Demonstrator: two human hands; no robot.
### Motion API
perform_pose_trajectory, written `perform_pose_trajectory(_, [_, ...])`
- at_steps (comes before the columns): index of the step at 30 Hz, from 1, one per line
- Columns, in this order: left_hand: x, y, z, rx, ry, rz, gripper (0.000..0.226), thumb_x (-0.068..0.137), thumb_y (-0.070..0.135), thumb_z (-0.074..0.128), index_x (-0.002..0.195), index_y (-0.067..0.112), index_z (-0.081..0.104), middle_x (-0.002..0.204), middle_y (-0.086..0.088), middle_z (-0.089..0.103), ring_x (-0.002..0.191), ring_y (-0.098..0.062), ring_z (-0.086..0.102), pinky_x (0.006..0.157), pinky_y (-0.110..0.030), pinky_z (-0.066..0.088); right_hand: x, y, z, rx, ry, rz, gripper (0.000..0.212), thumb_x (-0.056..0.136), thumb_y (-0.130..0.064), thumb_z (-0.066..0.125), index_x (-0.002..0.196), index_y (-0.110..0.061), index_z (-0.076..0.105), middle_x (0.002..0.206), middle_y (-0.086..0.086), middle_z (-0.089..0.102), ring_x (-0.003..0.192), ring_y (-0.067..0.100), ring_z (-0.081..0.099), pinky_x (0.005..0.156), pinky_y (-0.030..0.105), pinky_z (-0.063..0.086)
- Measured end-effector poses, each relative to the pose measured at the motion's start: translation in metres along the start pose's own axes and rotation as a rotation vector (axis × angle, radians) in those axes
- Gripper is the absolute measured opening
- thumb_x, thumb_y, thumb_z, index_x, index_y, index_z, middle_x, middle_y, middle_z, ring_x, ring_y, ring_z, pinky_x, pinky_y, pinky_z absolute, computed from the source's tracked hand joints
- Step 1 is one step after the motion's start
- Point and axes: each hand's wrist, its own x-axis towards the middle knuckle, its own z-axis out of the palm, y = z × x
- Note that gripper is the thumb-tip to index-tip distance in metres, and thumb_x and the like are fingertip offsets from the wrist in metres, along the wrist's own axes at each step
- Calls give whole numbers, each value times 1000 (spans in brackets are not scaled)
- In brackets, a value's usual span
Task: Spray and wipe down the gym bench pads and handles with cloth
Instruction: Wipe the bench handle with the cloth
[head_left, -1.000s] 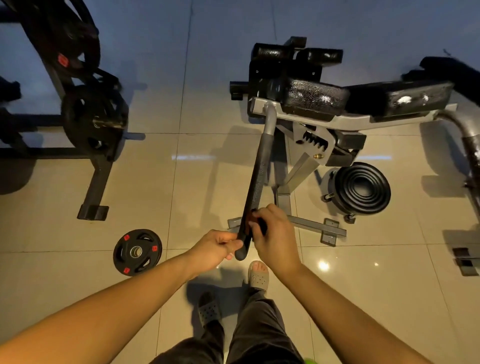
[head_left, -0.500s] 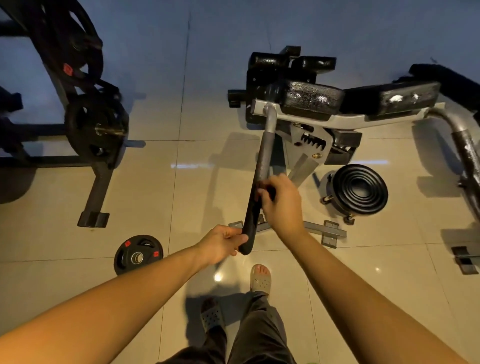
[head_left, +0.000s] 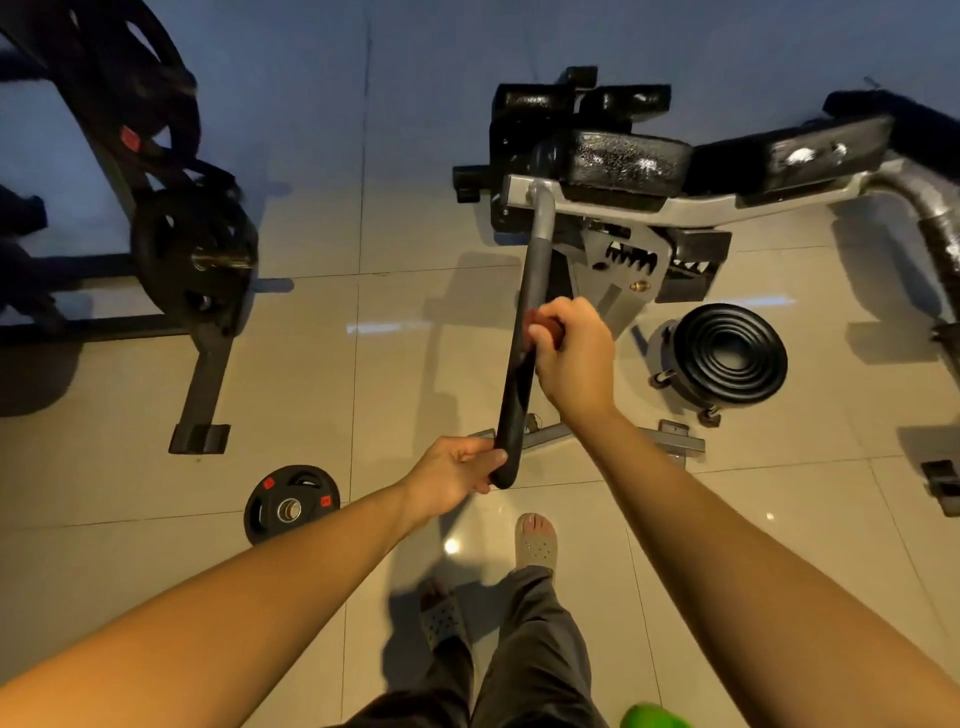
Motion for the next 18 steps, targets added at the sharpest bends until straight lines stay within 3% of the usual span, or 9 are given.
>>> perform_pose_trajectory(5, [1, -8, 4, -66, 36, -19, 28, 102, 21, 62, 120, 2, 72, 104, -14, 74, 81, -15, 63, 70, -15, 54, -119, 12, 1, 61, -180, 17, 8, 91, -5, 67, 95, -12, 69, 92, -3, 58, 86, 11, 55, 77, 20, 43])
perform_pose_trajectory(9, [-3, -6, 3, -66, 35, -33, 26, 100, 23, 64, 113, 3, 75, 94, -12, 73, 83, -18, 61, 74, -20, 54, -108, 22, -10, -31, -324, -169, 8, 94, -13, 67, 102, -13, 66, 96, -1, 56, 88, 15, 53, 76, 31, 49])
perform_pose_trajectory(11, [-2, -5, 2, -43, 26, -26, 25, 100, 25, 65, 110, 4, 76, 89, -7, 73, 83, -18, 62, 79, -24, 54, -81, 21, -11, -55, -268, -188, 6, 95, -14, 65, 102, -13, 65, 97, 1, 56, 89, 16, 54, 77, 32, 50])
perform_pose_trajectory(13, [-2, -4, 3, -12, 12, -29, 22, 100, 29, 65, 104, 11, 78, 87, -4, 74, 85, -17, 64, 87, -31, 54, -56, 15, -7, 1, -125, -79, 3, 96, -11, 64, 97, -14, 64, 96, -1, 56, 90, 14, 54, 79, 28, 48])
perform_pose_trajectory(16, [-5, -4, 8, -40, 20, -43, 12, 100, 30, 65, 97, 21, 73, 93, -5, 74, 90, -19, 65, 96, -37, 53, -49, 6, 5, 87, 18, 82, 4, 96, -11, 63, 98, -14, 63, 97, -1, 58, 90, 13, 55, 81, 28, 47])
perform_pose_trajectory(18, [-7, -5, 11, -85, 35, -67, 8, 101, 26, 64, 97, 23, 70, 100, -8, 73, 93, -21, 65, 99, -39, 52, -75, 5, 7, 123, 18, 119, 5, 96, -10, 64, 99, -13, 64, 98, -1, 59, 90, 12, 55, 80, 28, 47])
